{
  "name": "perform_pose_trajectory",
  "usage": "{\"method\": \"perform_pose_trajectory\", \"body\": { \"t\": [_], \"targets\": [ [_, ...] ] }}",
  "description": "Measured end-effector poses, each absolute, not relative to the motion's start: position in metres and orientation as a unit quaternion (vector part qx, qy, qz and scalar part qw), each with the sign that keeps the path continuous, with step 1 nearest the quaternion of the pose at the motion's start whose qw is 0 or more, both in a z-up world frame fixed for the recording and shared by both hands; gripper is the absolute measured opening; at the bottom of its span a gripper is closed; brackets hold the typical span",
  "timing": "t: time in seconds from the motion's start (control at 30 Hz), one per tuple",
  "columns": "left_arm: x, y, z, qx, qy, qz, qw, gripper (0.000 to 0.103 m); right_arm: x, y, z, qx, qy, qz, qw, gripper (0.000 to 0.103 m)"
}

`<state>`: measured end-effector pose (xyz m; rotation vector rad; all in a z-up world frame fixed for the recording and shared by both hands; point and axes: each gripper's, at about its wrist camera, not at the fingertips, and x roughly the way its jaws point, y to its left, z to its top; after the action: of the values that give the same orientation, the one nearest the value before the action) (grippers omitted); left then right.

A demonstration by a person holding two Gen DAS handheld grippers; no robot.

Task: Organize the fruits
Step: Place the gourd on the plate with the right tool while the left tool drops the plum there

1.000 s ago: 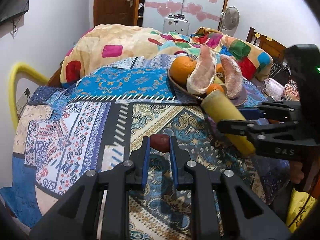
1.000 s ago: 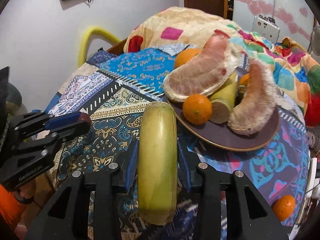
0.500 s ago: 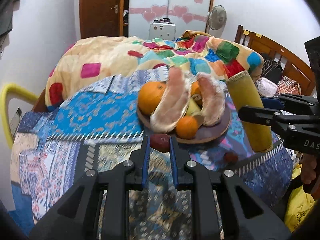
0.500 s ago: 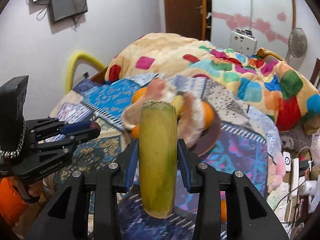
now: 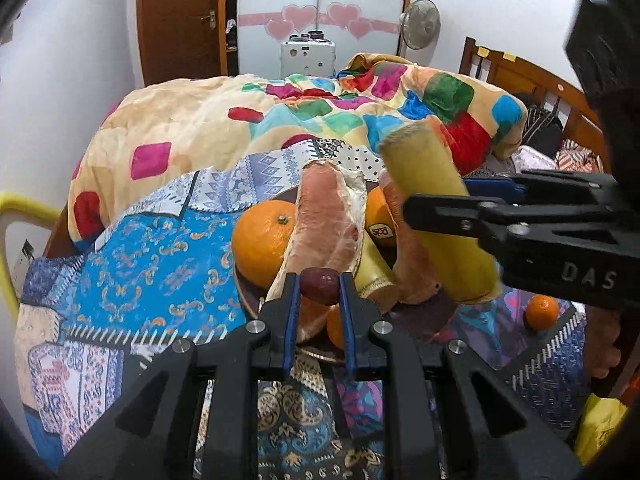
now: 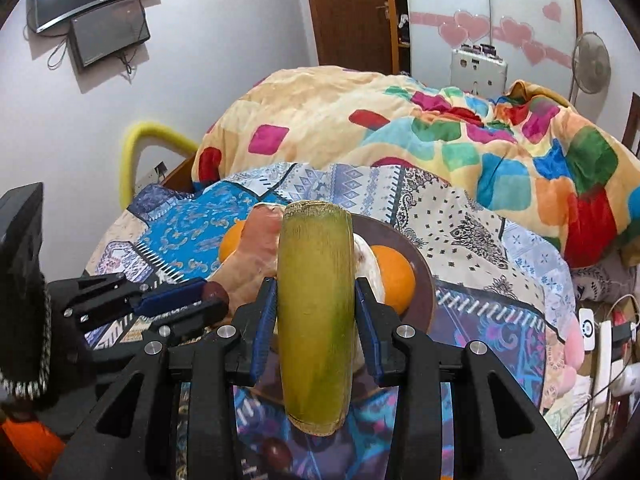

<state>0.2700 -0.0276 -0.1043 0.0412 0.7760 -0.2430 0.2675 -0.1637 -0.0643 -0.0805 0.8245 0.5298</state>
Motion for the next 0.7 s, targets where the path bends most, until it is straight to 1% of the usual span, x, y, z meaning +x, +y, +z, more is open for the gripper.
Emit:
{"method": "perform_pose_trajectory", "body": {
  "t": [0.43,0.7],
  "targets": [
    [0.274,-0.038,-0.109,0.036,0.369,-0.131,0.920,0.019,0.274,-0.150,-0.069,-0.068,0.402,0.248,0.879,0.036],
    [0.269,-0.040,-0.112,0.039,0.372,-0.134,0.918,0.020,0.272,-0.151,-0.058,-0.066,0.384,0.248,0.887,0.036]
  ]
}}
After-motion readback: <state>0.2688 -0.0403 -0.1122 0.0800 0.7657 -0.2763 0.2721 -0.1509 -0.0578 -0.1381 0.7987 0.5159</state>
